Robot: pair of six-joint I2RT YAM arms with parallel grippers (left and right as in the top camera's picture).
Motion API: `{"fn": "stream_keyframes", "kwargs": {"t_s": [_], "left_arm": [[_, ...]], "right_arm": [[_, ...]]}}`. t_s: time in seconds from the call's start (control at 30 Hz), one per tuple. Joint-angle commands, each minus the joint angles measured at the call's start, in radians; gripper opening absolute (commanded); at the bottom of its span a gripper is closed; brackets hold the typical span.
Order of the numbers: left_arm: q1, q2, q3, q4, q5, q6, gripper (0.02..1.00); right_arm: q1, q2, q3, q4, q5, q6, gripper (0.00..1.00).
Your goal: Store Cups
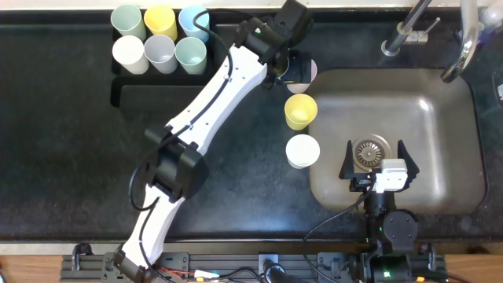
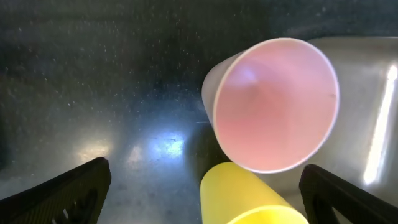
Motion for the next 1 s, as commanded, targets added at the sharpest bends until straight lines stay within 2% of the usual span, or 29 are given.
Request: {"fn": "stream_keyframes", "kwargs": {"t_s": [0.03, 0.67, 0.7, 0.73, 0.8, 0.87, 0.9, 1.0], "left_arm": [[0.016, 0.032, 0.033, 0.022, -0.016, -0.036, 1.0], [0.046, 0.088, 0.033, 0.059, -0.007, -0.085, 1.0], [0.046, 0.088, 0.033, 0.063, -0.008, -0.085, 0.947], [0.046, 0.088, 0.033, 0.068, -0.007, -0.085, 0.801], [0.046, 0.088, 0.034, 0.082, -0.007, -0.085, 0.336], [0.046, 0.087, 0.045, 0.085, -0.008, -0.084, 0.06], [0.05, 0.087, 0.061, 0.083, -0.008, -0.083, 0.034], [0.064, 0.072, 0.118, 0.07, -0.018, -0.08, 0.034]], "right_arm": [[-0.007, -0.008, -0.014, 0.005, 0.001, -0.006, 0.998], [-0.007, -0.008, -0.014, 0.005, 0.001, -0.006, 0.996], [-0.007, -0.008, -0.014, 0.005, 0.001, -0.006, 0.998], [-0.007, -0.008, -0.014, 0.005, 0.001, -0.006, 0.998], [-0.007, -0.008, -0.014, 0.005, 0.001, -0.006, 0.998], [-0.007, -0.008, -0.014, 0.005, 0.001, -0.006, 0.998], [-0.007, -0.008, -0.014, 0.005, 0.001, -0.006, 0.998], [-0.007, -0.008, -0.014, 0.005, 0.001, -0.006, 0.998]]}}
